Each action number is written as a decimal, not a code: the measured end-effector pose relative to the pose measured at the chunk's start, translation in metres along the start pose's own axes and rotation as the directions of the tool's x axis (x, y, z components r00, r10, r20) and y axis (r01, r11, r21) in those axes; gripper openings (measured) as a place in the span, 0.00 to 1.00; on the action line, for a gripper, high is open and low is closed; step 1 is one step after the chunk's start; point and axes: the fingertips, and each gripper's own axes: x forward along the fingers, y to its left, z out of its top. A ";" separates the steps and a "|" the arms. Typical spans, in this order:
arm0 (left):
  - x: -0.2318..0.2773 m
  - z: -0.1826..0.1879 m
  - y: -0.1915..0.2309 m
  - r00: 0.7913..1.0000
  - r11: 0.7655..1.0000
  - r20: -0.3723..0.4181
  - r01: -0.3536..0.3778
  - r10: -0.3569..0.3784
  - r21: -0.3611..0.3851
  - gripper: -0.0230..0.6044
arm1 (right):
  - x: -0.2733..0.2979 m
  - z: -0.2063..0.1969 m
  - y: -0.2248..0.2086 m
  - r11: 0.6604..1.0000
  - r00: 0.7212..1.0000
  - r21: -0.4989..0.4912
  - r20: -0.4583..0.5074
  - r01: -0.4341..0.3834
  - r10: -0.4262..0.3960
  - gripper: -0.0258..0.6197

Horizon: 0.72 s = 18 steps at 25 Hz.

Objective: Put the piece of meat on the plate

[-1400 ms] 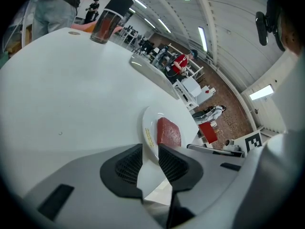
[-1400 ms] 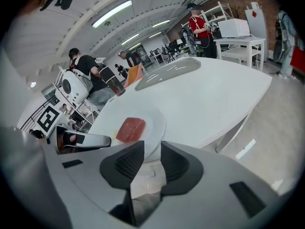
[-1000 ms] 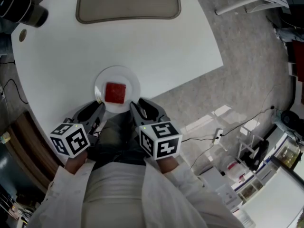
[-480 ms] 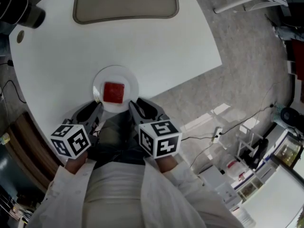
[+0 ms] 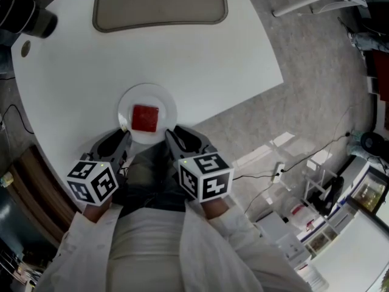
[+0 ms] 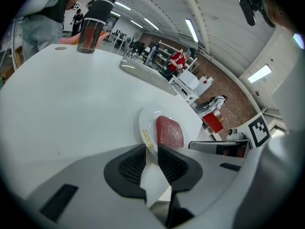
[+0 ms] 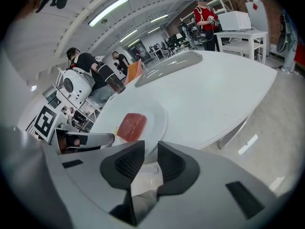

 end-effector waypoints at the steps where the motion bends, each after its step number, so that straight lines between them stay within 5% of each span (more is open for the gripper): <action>1: 0.000 0.001 0.000 1.000 1.000 0.000 -0.002 0.002 0.010 0.16 | 0.000 0.000 0.001 1.000 1.000 0.002 0.003 -0.002 0.002 0.18; 18: -0.012 0.037 0.000 0.998 0.995 0.037 0.040 -0.043 0.086 0.16 | -0.006 0.031 0.018 1.000 0.995 0.009 0.098 0.020 -0.021 0.17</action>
